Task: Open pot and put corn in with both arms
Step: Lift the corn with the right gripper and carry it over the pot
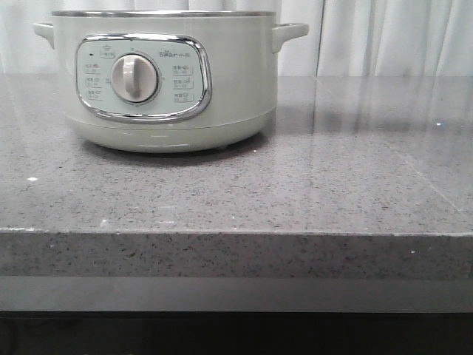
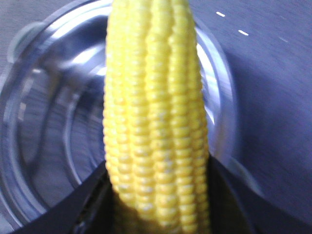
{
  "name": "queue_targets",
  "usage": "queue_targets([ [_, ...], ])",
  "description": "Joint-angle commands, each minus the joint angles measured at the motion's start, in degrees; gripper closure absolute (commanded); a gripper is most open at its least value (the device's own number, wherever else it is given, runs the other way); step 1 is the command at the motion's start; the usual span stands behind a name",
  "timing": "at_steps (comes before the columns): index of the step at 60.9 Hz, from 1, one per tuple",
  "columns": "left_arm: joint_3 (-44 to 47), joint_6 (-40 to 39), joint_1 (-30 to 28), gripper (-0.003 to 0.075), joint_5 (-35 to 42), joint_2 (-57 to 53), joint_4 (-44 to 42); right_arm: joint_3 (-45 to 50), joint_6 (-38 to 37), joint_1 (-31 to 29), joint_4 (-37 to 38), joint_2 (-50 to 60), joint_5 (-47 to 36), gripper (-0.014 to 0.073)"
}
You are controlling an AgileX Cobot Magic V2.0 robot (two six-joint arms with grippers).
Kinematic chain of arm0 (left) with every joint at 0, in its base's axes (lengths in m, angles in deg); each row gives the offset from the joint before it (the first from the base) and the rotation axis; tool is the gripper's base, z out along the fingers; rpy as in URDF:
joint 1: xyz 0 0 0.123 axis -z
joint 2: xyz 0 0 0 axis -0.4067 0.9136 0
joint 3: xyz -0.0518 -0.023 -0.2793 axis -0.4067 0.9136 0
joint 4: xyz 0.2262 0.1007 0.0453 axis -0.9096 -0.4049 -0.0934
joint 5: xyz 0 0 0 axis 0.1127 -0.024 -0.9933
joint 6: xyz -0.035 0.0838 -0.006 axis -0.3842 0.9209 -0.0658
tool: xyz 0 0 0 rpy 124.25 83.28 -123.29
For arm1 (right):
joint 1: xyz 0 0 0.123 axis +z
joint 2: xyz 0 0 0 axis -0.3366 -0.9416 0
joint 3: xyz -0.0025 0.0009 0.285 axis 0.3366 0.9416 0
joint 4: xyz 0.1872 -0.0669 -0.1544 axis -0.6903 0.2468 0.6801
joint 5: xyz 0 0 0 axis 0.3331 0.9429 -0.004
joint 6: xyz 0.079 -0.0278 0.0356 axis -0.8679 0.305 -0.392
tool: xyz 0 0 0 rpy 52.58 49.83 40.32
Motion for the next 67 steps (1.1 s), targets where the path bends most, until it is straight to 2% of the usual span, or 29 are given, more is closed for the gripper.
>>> queue_targets([
  [1, -2.0, -0.1, 0.0, 0.0657, 8.5, -0.3, 1.0, -1.7, 0.8, 3.1, -2.1, 1.7, -8.0, 0.0452],
  [12, -2.0, -0.1, 0.0, 0.0657, 8.5, -0.3, 1.0, -1.7, 0.8, 6.6, -2.2, -1.6, -17.0, 0.0378],
  [17, -2.0, -0.1, 0.0, 0.0657, 8.5, -0.3, 1.0, -1.7, 0.8, 6.9, -2.2, -3.0, -18.0, 0.0368],
  [46, -2.0, -0.1, 0.0, 0.0657, 8.5, -0.3, 1.0, -1.7, 0.8, 6.9, -1.8, -7.9, -10.5, 0.0364],
  [49, -2.0, -0.1, 0.0, 0.0657, 8.5, -0.3, 1.0, -1.7, 1.0, 6.9, -1.8, -8.3, -9.9, 0.0343],
  [59, -2.0, -0.1, 0.0, 0.0657, 8.5, -0.3, 1.0, -1.9, 1.3, 6.9, -2.0, -8.3, -9.7, 0.0183],
  [67, -2.0, -0.1, 0.0, 0.0657, 8.5, -0.3, 1.0, -4.1, 1.4, 6.9, -2.0, -8.3, -6.8, 0.0164],
])
